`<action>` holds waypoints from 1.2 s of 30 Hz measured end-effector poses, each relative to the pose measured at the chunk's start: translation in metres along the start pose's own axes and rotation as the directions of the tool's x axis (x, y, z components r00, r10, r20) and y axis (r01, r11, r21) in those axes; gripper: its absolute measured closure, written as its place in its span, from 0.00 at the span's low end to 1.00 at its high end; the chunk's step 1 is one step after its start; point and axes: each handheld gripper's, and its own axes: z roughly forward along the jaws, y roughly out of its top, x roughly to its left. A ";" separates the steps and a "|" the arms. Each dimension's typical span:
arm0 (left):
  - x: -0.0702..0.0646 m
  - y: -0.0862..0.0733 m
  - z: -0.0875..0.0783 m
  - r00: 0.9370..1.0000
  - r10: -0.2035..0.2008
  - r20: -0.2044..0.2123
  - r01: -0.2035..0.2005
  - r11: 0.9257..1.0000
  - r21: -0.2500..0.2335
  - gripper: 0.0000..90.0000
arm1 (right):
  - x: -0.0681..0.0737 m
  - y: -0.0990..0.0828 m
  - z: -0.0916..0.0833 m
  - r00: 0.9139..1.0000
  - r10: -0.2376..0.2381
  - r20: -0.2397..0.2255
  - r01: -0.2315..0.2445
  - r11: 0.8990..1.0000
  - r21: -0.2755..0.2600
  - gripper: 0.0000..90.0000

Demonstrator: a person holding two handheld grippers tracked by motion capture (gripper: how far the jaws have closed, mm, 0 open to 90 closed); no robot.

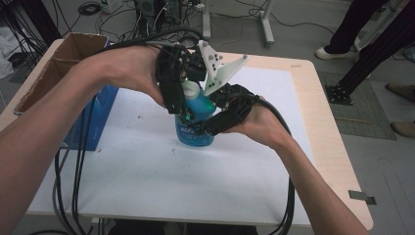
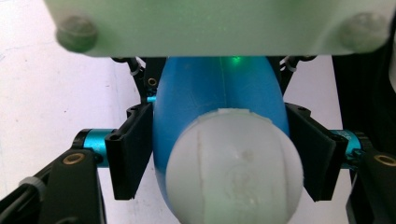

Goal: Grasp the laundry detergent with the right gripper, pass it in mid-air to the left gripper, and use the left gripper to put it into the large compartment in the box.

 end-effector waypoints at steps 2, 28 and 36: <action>0.000 0.000 0.000 1.000 -0.003 0.001 0.003 1.000 -0.001 0.33 | 0.000 0.000 0.000 1.000 -0.002 -0.002 0.002 1.000 -0.002 0.52; -0.002 -0.002 -0.007 1.000 0.007 -0.006 -0.007 1.000 -0.012 0.42 | -0.001 0.001 0.001 1.000 -0.004 -0.016 0.003 0.999 -0.038 0.51; -0.003 -0.001 -0.007 1.000 0.015 -0.003 -0.015 1.000 0.000 0.42 | 0.000 0.002 0.002 1.000 -0.008 -0.012 0.008 0.999 -0.036 0.50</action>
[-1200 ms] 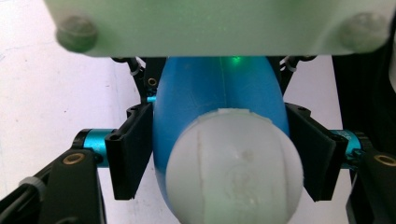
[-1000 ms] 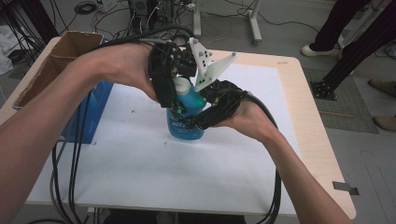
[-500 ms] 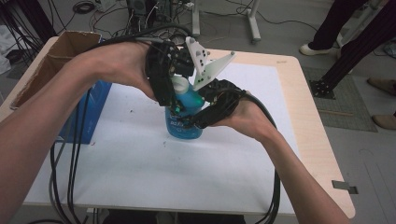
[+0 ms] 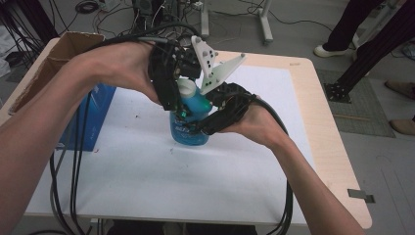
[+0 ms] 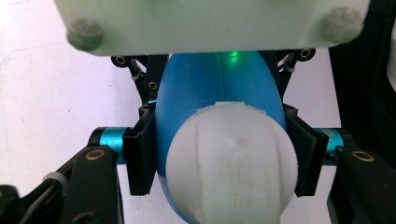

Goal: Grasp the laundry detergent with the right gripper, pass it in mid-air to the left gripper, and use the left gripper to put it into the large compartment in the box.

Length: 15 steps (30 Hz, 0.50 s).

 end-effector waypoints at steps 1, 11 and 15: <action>-0.001 0.000 0.000 1.000 0.002 0.001 -0.002 1.000 -0.002 0.42 | 0.000 0.000 0.000 1.000 0.001 -0.006 -0.001 1.000 0.003 0.50; -0.004 0.001 -0.001 1.000 0.013 -0.007 -0.012 0.999 0.035 0.42 | -0.001 0.000 -0.003 1.000 0.028 0.003 -0.028 1.000 -0.012 0.37; -0.003 -0.002 -0.005 1.000 -0.001 -0.024 0.002 0.999 0.043 0.42 | -0.002 -0.002 -0.009 0.999 0.028 0.024 -0.028 1.000 0.000 0.35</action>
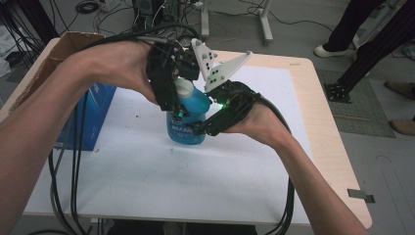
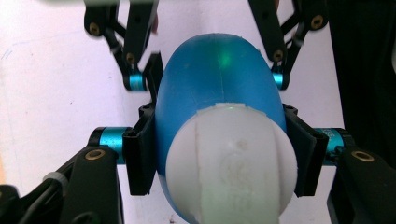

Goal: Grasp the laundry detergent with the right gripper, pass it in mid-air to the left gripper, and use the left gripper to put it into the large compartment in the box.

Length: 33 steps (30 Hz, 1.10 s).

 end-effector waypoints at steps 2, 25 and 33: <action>0.000 -0.002 -0.002 1.000 -0.010 -0.011 0.010 1.000 0.010 0.42 | 0.000 -0.001 -0.005 1.000 0.005 0.027 -0.005 1.000 -0.002 0.34; 0.014 -0.036 -0.073 0.967 -0.234 -0.104 0.244 0.966 0.089 0.42 | -0.004 -0.036 -0.053 0.973 0.104 0.206 -0.141 0.975 0.172 0.15; 0.018 -0.050 -0.116 0.934 -0.321 -0.157 0.339 0.934 0.109 0.42 | -0.006 -0.040 -0.068 0.963 0.095 0.253 -0.150 0.967 0.207 0.15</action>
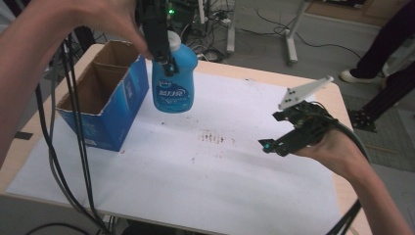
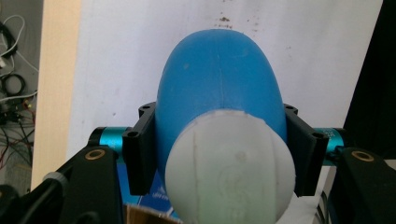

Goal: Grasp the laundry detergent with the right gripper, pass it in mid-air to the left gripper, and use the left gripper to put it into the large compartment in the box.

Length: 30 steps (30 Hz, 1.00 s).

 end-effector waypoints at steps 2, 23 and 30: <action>0.004 -0.006 -0.011 1.000 -0.022 -0.007 0.022 1.000 0.004 0.42 | -0.001 -0.003 -0.002 1.000 -0.001 0.017 0.001 1.000 0.022 0.15; 0.028 -0.103 -0.072 0.953 -0.294 -0.079 0.297 0.954 0.031 0.42 | -0.006 -0.026 -0.012 0.997 0.040 0.071 -0.048 0.993 0.109 0.15; 0.029 -0.123 -0.072 0.929 -0.359 -0.089 0.364 0.930 0.053 0.42 | -0.006 -0.024 -0.010 0.996 0.039 0.077 -0.048 0.992 0.116 0.15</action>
